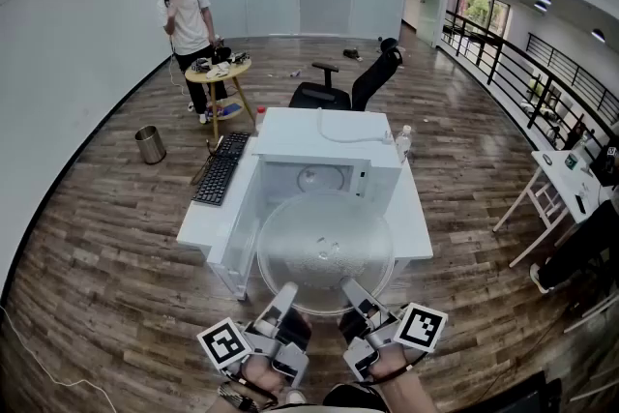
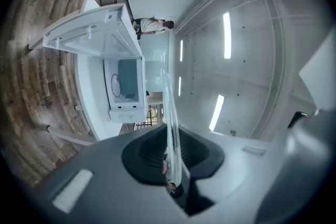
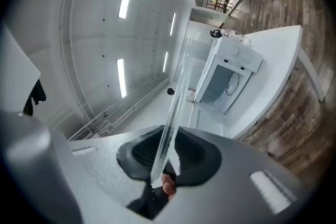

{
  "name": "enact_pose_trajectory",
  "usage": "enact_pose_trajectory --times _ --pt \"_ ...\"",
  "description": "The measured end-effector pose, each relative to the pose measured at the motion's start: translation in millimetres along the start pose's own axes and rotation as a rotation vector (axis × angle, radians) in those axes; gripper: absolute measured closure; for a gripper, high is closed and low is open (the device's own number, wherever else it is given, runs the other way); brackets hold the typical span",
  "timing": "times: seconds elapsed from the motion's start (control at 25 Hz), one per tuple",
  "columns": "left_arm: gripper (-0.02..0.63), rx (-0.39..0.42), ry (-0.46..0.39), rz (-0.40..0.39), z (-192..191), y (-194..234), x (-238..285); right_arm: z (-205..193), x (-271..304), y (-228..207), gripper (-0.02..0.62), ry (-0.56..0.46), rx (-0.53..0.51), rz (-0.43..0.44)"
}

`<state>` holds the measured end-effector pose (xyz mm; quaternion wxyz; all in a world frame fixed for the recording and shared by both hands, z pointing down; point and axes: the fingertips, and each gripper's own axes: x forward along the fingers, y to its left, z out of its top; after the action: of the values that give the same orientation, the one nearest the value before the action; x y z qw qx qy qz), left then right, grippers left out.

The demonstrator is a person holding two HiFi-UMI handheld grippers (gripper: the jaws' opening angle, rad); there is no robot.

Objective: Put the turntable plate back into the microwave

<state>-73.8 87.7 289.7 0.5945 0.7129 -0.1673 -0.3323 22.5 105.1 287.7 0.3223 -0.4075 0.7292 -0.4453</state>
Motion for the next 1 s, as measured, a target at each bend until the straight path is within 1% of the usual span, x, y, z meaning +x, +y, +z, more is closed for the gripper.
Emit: enact_pose_trajectory --times 0.4,0.64,0.8,1.0 --pt "0.552 -0.017 0.030 0.000 1 -1 -9 -11 -2 3 0.540 -0.024 -0.005 0.000" --pt "0.552 -0.014 0.028 0.006 3 9 1 -4 3 -9 0.540 -0.021 0.008 0.005" --pt "0.552 -0.019 0.003 0.010 11 18 13 5 17 -20 0.538 -0.006 0.020 0.013" --pt "0.553 -0.027 -0.040 0.012 22 39 28 16 35 -39 0.540 0.037 0.019 0.021"
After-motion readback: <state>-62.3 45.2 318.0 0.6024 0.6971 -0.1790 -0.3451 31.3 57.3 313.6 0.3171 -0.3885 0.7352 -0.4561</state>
